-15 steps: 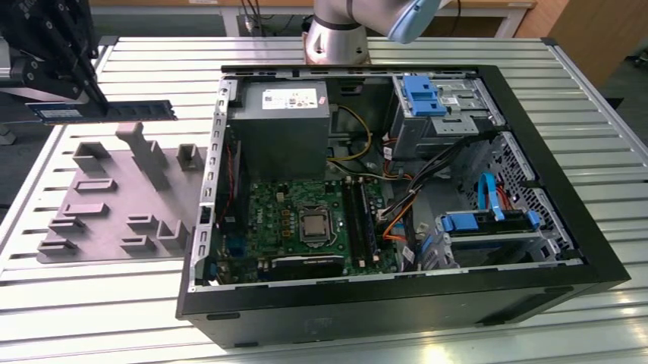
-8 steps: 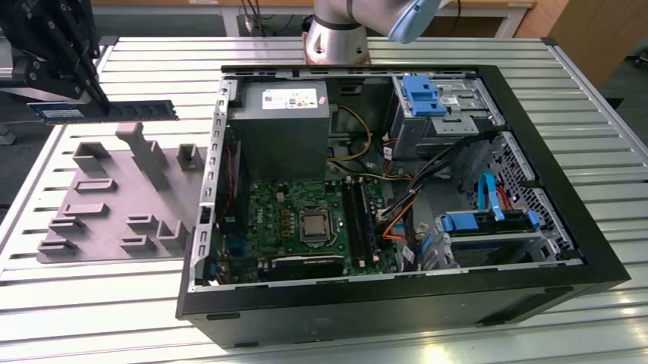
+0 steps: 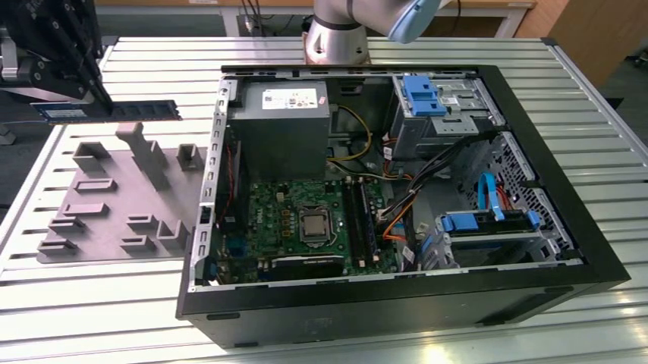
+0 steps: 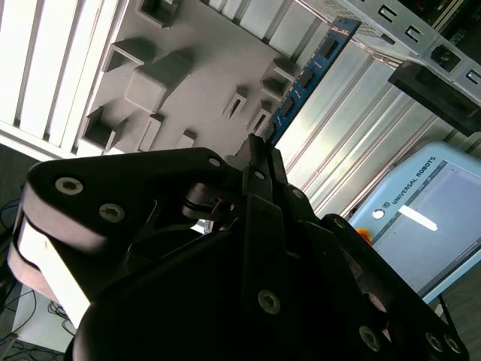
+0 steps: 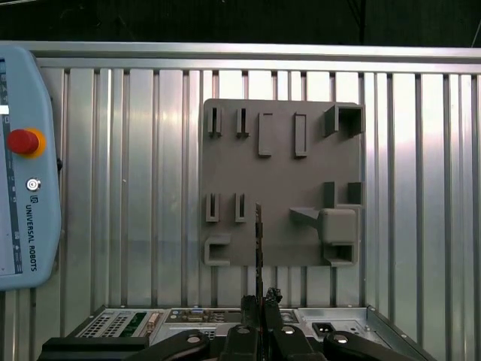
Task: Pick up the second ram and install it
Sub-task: 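Pick up the second ram and move it above second insertion slot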
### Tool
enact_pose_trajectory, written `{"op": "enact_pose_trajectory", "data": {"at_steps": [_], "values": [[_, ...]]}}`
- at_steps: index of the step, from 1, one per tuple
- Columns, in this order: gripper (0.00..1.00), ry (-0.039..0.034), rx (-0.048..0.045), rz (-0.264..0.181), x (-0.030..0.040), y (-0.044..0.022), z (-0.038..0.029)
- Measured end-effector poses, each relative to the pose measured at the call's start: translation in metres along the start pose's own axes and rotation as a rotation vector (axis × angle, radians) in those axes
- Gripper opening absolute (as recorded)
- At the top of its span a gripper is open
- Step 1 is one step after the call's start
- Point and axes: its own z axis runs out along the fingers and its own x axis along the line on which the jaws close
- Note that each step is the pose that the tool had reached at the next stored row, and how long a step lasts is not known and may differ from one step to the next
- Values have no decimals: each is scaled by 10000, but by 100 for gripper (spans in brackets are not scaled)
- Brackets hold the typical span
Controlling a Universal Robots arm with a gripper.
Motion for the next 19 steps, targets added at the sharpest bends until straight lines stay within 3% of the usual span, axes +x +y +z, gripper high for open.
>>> {"op": "enact_pose_trajectory", "data": {"at_steps": [11,19], "values": [[14,1,0,0,0,-26,-1],[14,0,0,0,-1,-85,-1]]}}
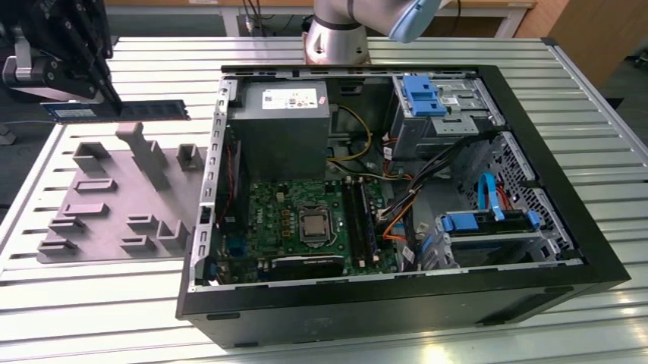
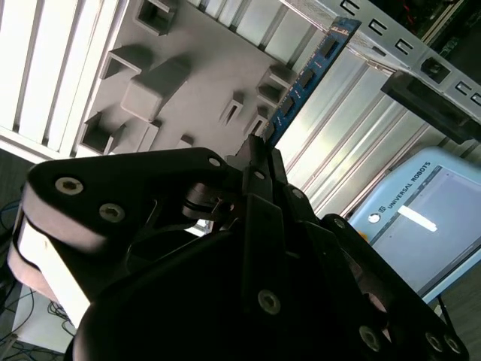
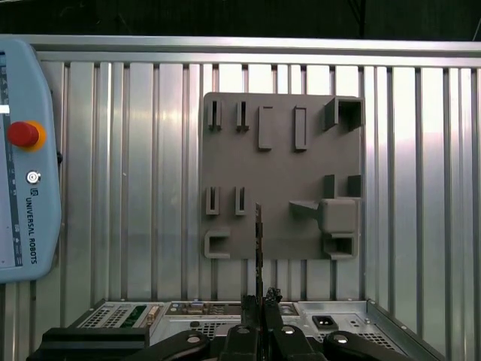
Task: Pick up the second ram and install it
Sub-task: 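Pick up the second ram and move it above second insertion slot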
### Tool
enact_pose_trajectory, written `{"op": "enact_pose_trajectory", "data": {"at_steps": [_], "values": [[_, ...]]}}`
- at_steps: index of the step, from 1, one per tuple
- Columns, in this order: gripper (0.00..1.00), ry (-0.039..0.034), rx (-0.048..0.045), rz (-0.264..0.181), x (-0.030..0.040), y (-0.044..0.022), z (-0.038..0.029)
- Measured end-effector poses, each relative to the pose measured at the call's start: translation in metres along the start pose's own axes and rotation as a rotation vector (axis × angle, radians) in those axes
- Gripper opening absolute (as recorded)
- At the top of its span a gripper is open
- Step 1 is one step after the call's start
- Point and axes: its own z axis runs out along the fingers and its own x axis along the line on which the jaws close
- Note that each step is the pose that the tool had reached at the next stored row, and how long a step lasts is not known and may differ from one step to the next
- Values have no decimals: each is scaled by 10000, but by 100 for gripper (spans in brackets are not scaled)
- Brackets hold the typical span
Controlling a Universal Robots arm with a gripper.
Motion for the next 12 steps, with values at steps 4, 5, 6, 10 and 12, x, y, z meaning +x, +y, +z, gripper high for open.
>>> {"op": "enact_pose_trajectory", "data": {"at_steps": [4,5,6,10,12], "values": [[14,0,0,0,0,-7,0],[14,0,0,0,0,-9,0],[14,0,0,0,0,-11,0],[14,0,0,0,0,-20,0],[14,0,0,0,0,-25,0]]}}
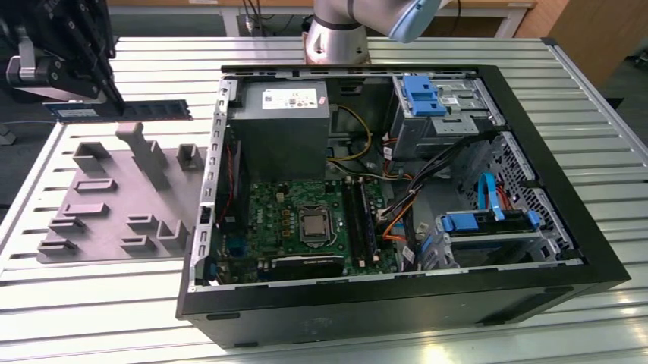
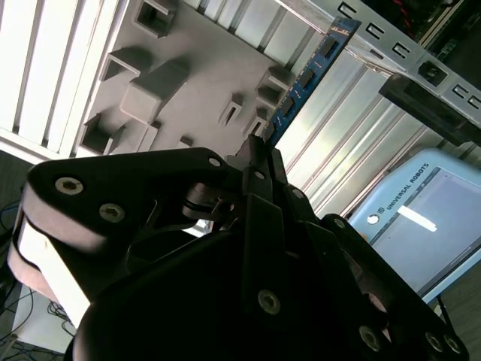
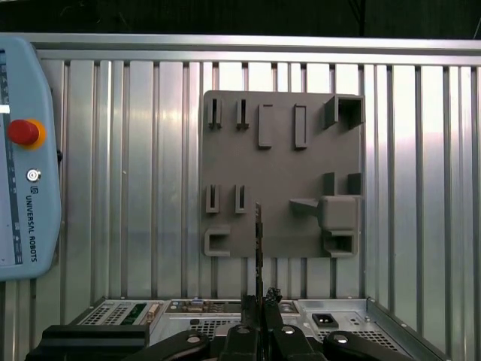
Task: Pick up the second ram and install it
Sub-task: 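Pick up the second ram and move it above second insertion slot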
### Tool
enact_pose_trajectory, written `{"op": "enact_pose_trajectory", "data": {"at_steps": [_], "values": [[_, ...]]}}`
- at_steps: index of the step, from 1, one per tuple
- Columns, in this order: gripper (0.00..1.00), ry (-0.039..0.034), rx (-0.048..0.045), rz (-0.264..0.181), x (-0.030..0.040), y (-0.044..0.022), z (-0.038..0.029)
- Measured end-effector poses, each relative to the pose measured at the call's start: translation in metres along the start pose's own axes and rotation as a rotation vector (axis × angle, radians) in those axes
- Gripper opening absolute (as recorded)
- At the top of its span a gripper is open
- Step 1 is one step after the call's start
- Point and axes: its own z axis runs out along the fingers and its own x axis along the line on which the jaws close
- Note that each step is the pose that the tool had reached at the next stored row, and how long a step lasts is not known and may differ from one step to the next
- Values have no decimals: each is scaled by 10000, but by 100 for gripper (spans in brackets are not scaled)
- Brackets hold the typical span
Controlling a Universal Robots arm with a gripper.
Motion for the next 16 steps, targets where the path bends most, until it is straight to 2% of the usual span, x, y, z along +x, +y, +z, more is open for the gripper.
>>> {"op": "enact_pose_trajectory", "data": {"at_steps": [16], "values": [[14,0,0,0,-1,-68,-1]]}}
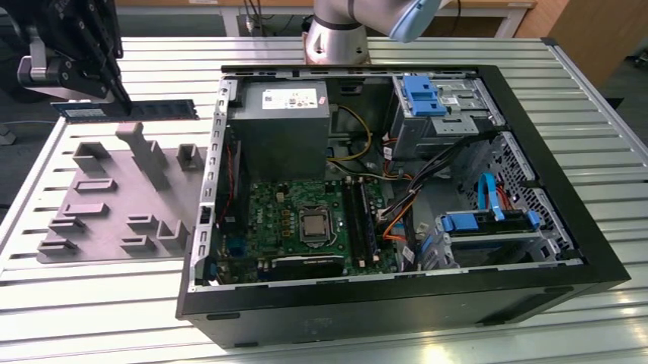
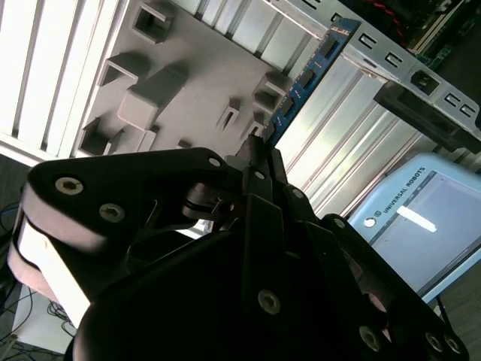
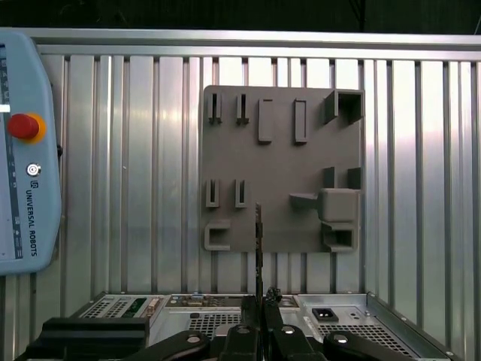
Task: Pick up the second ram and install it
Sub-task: 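Pick up the second ram and move it above second insertion slot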
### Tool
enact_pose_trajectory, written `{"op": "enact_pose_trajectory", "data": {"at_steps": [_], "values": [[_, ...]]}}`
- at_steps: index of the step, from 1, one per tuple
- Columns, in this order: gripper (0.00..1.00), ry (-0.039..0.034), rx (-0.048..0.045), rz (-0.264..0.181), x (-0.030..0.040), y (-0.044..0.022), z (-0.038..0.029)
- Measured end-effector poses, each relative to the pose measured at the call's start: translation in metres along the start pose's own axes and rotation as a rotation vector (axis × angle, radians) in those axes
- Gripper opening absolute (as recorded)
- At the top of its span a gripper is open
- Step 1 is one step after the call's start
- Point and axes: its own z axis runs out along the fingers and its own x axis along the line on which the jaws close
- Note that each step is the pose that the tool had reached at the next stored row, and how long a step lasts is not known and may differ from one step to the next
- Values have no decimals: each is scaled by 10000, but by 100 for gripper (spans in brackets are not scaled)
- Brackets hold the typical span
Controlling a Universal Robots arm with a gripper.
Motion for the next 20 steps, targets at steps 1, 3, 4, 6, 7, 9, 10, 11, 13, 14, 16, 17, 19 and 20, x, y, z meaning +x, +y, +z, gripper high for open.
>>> {"op": "enact_pose_trajectory", "data": {"at_steps": [1,3,4,6,7,9,10,11,13,14,16,17,19,20], "values": [[14,0,0,0,0,-4,0],[14,0,0,0,0,-13,0],[14,1,0,0,0,-18,0],[14,0,0,0,0,-27,0],[14,0,0,0,0,-31,0],[14,0,1,0,0,-39,0],[14,0,1,0,-1,-44,0],[14,0,0,0,-1,-48,-1],[14,0,0,0,-1,-56,-1],[14,1,0,0,-1,-60,-1],[14,1,0,0,-1,-69,-1],[14,0,1,0,-1,-72,0],[14,0,0,0,-1,-80,-1],[14,0,0,0,-1,-84,-1]]}}
